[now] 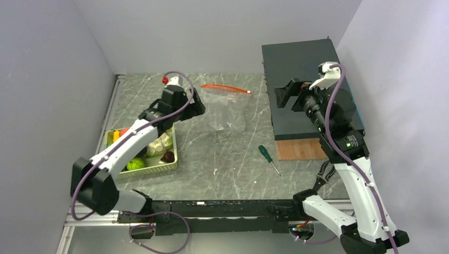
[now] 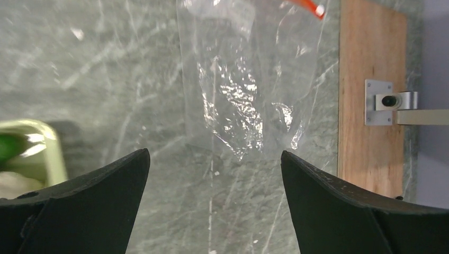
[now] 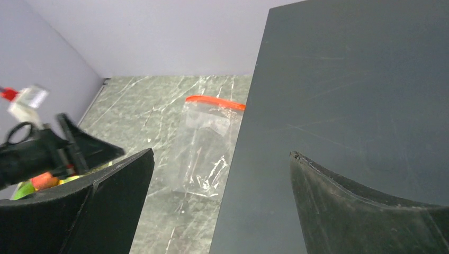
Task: Place the food in the zip-top bag and seal the zipper
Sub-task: Pick up the zipper food storage bag at the center of the board.
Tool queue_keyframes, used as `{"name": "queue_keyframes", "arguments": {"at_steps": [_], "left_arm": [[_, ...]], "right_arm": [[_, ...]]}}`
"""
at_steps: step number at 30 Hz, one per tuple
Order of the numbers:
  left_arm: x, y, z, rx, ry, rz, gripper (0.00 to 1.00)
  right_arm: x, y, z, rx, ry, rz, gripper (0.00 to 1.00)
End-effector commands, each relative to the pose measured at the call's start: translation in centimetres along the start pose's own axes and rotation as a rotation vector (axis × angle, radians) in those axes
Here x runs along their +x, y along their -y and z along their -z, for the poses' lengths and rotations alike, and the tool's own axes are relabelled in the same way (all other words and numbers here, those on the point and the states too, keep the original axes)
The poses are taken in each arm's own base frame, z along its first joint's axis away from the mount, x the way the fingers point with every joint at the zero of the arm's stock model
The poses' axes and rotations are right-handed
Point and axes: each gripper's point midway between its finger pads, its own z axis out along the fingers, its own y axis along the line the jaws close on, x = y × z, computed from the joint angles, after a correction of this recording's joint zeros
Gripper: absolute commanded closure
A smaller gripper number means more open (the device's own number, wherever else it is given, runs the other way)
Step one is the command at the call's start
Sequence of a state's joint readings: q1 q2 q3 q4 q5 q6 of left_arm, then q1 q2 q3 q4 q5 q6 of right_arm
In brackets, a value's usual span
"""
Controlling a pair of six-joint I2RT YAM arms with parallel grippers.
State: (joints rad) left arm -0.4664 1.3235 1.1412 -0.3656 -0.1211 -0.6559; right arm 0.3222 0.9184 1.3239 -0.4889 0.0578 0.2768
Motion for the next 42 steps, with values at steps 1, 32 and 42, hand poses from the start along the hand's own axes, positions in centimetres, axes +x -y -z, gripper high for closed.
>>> {"name": "queue_keyframes", "arguments": {"at_steps": [1,32,42], "left_arm": [[2.4,2.1,-2.5,-0.008,-0.036,0.138,0.0],[11.6,7.0,-10.9,-0.073,0.107,0.866,0.06],[9.3,7.6,-11.2,0.067,0.251,0.67,0.67]], "right_arm": [[-1.2,-1.0,0.9,-0.06,0.064,0.014,0.0],[-0.3,-0.8,1.9,-0.08,0.092,0.037,0.0],[-0.1,-0.8,2.5,-0.081,0.089,0.029,0.0]]}}
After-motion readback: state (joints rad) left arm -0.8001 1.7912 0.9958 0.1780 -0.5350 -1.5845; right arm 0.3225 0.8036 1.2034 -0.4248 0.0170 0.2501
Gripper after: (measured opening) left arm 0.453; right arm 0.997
